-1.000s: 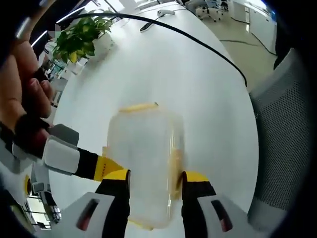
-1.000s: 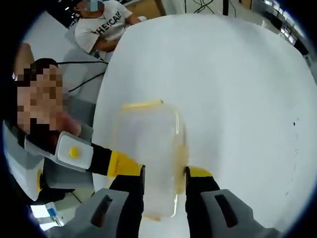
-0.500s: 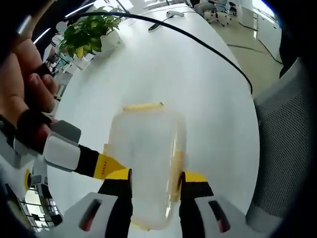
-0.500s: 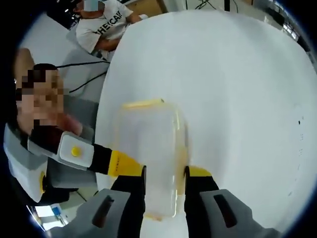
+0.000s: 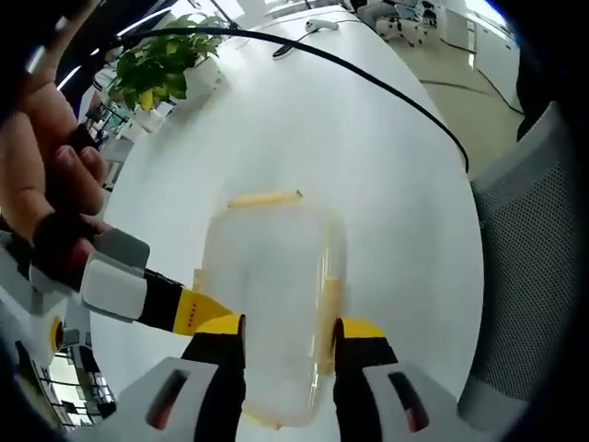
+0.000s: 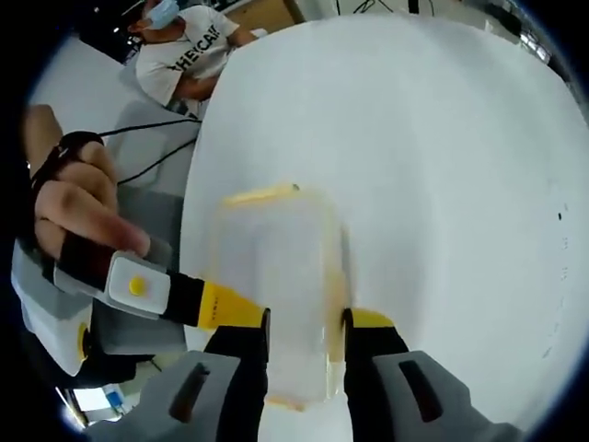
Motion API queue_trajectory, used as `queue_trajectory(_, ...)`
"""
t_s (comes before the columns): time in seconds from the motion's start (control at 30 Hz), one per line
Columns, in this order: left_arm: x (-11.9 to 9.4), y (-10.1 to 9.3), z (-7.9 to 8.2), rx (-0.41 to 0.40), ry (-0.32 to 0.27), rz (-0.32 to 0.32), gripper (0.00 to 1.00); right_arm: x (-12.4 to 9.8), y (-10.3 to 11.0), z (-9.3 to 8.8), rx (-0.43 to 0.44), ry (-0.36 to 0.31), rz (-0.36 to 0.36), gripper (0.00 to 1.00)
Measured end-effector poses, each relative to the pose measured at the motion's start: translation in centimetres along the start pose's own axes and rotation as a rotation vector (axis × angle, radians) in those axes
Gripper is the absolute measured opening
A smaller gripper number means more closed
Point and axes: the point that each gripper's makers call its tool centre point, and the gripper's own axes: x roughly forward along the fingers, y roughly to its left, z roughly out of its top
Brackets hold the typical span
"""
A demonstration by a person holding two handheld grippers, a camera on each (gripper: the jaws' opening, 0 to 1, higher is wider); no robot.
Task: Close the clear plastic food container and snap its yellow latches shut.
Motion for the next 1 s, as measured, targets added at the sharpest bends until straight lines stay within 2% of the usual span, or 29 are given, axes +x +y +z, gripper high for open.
queue_trajectory(0.07,-0.1,0.1,0.0,-0.02,-0.017,-0.006,0.32,-0.1,0.1,0.0,-0.001,-0.004,-0.008,0.29)
queue_trajectory(0.33,-0.1,0.0,0.1,-0.016,-0.014,0.002,0.32,-0.2,0.0,-0.2,-0.018,-0.04,-0.021,0.29)
queue_trajectory(0.43,-0.2,0.1,0.2,-0.043,-0.024,-0.009,0.32,-0.3,0.2,-0.1,-0.021,-0.054,-0.035,0.29)
queue_trajectory(0.57,-0.3,-0.1,0.3,-0.023,-0.026,-0.042,0.36,-0.6,0.3,0.1,-0.075,-0.089,-0.097,0.28)
queue_trajectory(0.7,-0.4,-0.8,0.3,-0.009,-0.017,-0.063,0.45,-0.8,0.3,0.2,-0.121,-0.15,-0.151,0.28)
queue_trajectory(0.83,-0.3,-0.9,0.1,0.026,-0.008,-0.056,0.45,-1.0,0.4,0.3,-0.154,-0.238,-0.177,0.28)
queue_trajectory(1.0,-0.6,-1.3,0.3,-0.011,-0.011,-0.088,0.53,-1.2,0.3,0.0,-0.107,-0.324,-0.193,0.28)
